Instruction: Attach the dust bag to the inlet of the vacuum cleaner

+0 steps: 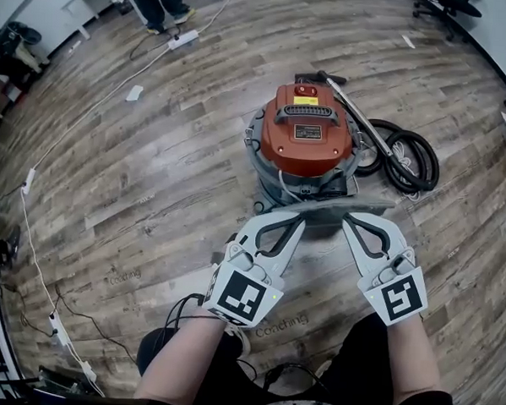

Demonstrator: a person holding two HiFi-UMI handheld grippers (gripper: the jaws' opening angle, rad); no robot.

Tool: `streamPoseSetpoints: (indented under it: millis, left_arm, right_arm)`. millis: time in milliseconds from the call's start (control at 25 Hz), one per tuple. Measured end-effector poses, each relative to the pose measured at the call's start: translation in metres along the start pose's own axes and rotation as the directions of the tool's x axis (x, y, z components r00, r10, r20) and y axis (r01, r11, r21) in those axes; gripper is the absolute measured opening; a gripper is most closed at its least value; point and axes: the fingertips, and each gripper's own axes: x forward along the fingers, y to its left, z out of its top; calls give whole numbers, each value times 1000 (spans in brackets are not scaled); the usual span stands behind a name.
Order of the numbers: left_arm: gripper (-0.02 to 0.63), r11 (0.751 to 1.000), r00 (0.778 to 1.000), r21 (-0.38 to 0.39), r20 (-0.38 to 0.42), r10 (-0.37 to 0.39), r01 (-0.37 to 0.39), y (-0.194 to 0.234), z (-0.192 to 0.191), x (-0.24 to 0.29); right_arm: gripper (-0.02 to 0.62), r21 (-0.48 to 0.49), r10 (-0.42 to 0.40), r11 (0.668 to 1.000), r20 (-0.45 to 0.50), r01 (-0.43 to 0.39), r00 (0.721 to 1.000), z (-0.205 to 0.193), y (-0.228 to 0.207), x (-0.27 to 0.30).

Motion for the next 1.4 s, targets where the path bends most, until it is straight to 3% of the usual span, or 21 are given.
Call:
streamPoseSetpoints:
  millis: [200,400,600,720,1000,1200,1400]
  left_arm:
    - [3,995,994,47,-69,-83,86,-9,-14,-28]
    - [3,985,984,26,43,-174,173,-8,-7,-32]
    - [3,961,959,-14,67,-274,276,4,18,-33]
    - [3,948,950,-79,82,-302,308,12,46,-51]
    - [3,923,961,-270,44,-272,273,52,136,-136]
    - [3,924,970,-298,31,-241,239,90,223,-199]
    - [3,937,979,-285,75,-189,203,148,313,-261]
  right_arm:
    - [6,84,11,996,-5,-10,1000,-21,9,0]
    - [6,72,23,997,-26,-21,999,-37,17,4]
    - [6,84,96,993,-81,-89,992,-1,31,0]
    - [6,116,111,989,-130,-96,985,43,29,-8]
    - [6,216,174,968,-209,-128,962,177,36,-10]
    - [6,245,202,956,-152,-161,968,303,29,12]
    - [8,216,221,956,-95,-197,971,422,31,46]
